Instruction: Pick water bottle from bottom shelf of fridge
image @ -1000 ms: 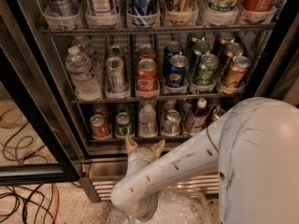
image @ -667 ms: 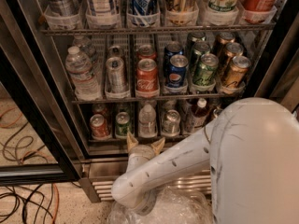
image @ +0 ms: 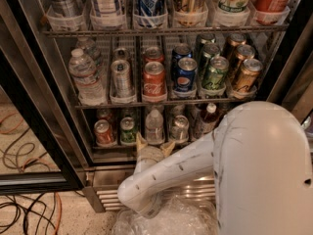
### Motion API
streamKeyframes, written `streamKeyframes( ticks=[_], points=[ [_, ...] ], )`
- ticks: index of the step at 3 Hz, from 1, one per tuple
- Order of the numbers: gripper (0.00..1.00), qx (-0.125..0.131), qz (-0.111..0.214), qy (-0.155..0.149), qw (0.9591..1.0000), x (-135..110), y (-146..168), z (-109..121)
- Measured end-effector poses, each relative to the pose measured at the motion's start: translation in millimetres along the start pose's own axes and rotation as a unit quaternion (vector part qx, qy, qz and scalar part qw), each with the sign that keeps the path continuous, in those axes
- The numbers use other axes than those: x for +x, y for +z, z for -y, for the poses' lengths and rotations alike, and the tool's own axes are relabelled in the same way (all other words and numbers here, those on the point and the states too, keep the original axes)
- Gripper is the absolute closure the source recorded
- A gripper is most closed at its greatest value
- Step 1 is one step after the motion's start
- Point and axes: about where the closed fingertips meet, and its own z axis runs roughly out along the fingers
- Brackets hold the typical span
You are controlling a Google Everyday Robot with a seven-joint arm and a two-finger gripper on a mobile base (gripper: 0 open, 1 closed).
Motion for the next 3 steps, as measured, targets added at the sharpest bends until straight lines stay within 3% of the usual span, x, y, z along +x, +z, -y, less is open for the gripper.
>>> streamKeyframes(
  ticks=[3],
  points=[
    [0.21, 0.019, 0.02, 0.004, 0.9996, -8, 27, 8]
  ],
)
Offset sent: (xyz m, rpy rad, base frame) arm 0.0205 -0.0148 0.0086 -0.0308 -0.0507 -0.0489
